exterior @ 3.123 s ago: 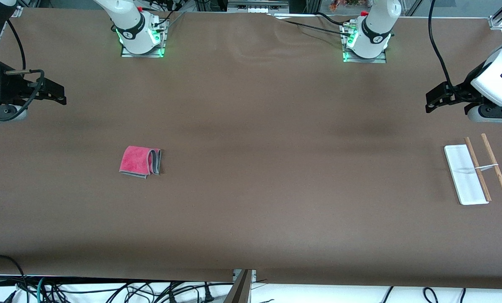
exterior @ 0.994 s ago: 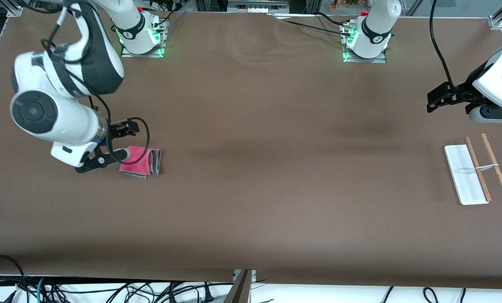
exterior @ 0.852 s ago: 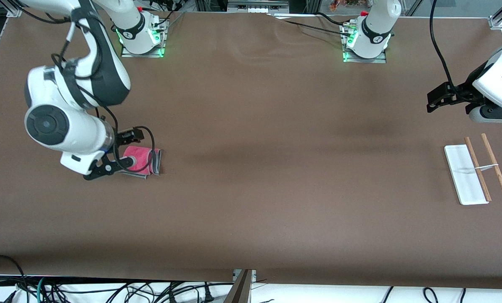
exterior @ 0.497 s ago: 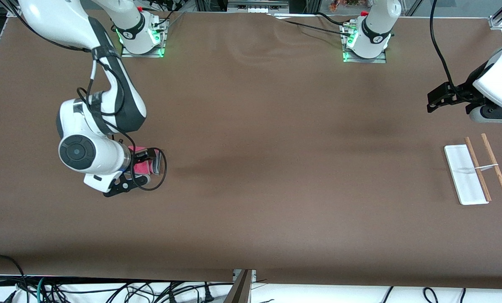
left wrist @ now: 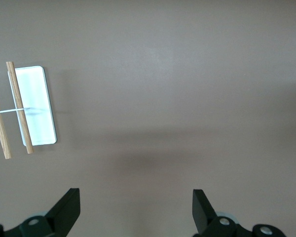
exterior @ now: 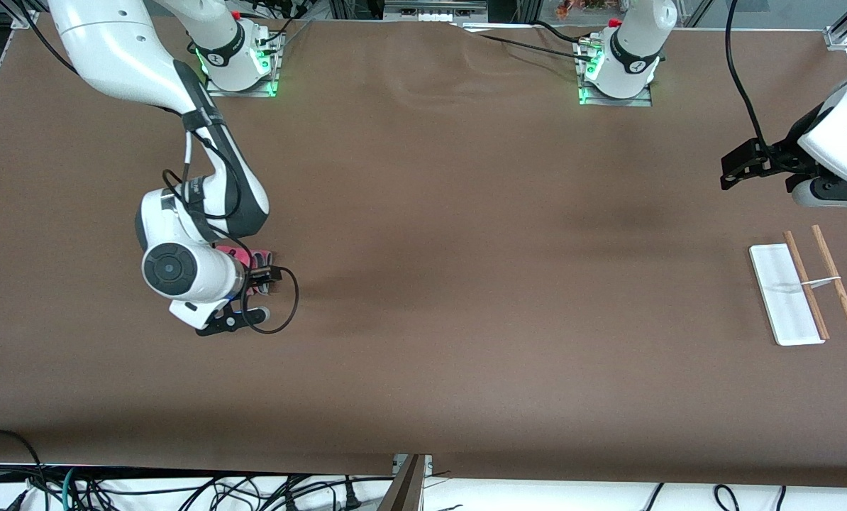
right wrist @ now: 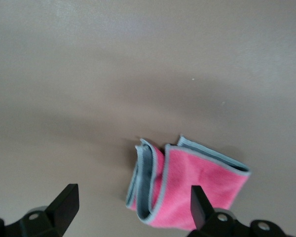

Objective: Pass towel and hang on rack

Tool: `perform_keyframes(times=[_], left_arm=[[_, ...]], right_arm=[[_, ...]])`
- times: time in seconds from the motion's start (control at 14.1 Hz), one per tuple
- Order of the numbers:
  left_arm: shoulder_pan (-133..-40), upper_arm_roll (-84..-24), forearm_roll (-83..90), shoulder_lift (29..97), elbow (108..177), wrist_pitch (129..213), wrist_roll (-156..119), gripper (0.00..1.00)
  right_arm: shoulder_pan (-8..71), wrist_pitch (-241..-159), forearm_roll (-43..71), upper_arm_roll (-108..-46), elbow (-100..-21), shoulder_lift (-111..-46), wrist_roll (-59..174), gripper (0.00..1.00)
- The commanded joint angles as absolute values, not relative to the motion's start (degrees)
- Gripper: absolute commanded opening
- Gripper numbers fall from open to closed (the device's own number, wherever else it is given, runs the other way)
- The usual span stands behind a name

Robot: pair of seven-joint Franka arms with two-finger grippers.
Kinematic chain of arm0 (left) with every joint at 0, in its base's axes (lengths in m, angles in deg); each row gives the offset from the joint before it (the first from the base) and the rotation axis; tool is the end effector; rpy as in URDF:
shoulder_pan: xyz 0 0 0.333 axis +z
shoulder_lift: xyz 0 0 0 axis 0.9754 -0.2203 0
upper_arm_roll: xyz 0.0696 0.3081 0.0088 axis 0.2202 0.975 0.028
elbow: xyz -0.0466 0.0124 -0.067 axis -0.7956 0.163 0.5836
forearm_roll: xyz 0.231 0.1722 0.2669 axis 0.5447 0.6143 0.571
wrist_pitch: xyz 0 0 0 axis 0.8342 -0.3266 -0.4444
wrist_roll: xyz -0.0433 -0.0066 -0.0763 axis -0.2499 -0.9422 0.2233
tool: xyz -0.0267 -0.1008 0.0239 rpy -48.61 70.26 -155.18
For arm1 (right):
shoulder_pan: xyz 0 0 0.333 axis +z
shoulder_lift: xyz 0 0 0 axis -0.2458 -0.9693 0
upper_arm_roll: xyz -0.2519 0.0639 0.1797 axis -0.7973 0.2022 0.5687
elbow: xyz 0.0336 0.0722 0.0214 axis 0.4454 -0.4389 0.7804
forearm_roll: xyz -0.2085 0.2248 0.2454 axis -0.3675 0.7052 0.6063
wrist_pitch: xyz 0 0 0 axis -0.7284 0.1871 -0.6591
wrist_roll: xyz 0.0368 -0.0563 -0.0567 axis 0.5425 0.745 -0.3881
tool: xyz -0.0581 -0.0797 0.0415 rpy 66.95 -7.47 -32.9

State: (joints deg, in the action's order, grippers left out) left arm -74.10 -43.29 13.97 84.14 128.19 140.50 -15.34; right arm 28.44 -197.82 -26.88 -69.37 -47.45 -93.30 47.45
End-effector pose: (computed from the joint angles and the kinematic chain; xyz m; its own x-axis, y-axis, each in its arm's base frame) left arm 0.5697 -0.0380 0.6147 0.9983 -0.0180 -0.0555 -0.0190 -0.9996 -0.0187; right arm 0.6635 0.1870 0.2628 0.9581 0.2159 -0.1884 0.2289 -0.9722 0.0499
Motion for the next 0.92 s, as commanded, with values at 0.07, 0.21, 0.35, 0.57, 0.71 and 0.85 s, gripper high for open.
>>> perform_keyframes(times=[0.07, 0.21, 0.35, 0.57, 0.71, 0.85], left_arm=[[-73.84, -43.36, 13.85, 83.74, 127.08, 139.72, -15.66, 1.0], [-73.93, -43.36, 13.94, 83.74, 127.08, 139.9, -15.66, 1.0], [-73.93, -43.36, 13.85, 83.74, 127.08, 139.9, -15.66, 1.0], [-73.93, -43.36, 13.94, 83.74, 127.08, 139.81, -15.66, 1.0], [-73.93, -43.36, 13.85, 83.74, 127.08, 139.81, -15.66, 1.0], [-73.93, -43.36, 13.85, 83.74, 127.08, 139.81, -15.66, 1.0]], right_arm=[[29.7, -203.7, -28.39, -69.47, -50.67, -95.24, 45.07, 1.0], [29.7, -207.48, -30.06, -69.47, -53.66, -95.24, 45.07, 1.0], [29.53, -207.94, -30.06, -69.47, -54.29, -95.24, 44.9, 1.0], [29.52, -207.94, -30.06, -69.56, -54.12, -95.24, 44.9, 1.0], [29.61, -208.02, -30.15, -69.56, -54.03, -95.24, 44.81, 0.96], [29.61, -207.94, -30.15, -69.56, -54.03, -95.24, 44.9, 0.76]])
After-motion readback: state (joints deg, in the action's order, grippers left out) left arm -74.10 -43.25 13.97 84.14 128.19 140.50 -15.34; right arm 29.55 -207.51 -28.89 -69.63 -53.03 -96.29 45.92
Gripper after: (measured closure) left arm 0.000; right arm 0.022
